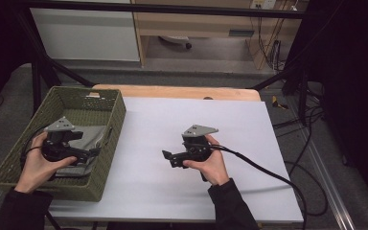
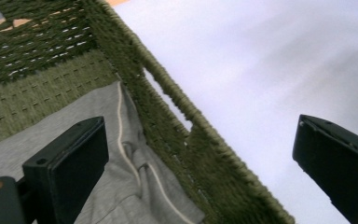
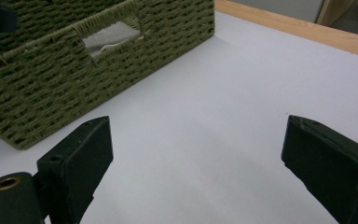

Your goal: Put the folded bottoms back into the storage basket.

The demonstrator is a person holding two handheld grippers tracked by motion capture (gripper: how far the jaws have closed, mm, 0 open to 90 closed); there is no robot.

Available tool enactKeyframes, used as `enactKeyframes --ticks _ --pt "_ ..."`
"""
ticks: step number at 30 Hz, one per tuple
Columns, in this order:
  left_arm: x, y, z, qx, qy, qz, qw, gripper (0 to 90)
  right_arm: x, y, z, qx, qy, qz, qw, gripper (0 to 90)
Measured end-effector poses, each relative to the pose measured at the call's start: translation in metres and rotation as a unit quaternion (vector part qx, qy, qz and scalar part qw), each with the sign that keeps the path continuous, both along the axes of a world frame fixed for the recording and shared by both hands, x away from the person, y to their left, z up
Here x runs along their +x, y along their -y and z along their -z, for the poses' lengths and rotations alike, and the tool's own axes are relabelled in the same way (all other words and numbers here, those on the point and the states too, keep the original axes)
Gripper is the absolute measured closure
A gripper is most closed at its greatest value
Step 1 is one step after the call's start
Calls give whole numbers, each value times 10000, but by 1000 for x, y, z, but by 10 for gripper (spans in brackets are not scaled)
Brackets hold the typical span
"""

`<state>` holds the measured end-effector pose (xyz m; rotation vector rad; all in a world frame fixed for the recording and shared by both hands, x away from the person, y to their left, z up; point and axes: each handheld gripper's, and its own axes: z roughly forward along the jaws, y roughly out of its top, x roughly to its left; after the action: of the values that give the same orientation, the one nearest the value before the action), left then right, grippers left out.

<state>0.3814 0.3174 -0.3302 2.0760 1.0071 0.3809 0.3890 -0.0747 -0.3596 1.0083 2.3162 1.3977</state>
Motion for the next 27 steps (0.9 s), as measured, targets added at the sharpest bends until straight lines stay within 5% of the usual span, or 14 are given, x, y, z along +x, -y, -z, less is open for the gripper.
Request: enactKeyframes --ticks 27 --pt "0 25 19 56 -43 273 9996 21 -12 119 30 263 -2 580 9980 78"
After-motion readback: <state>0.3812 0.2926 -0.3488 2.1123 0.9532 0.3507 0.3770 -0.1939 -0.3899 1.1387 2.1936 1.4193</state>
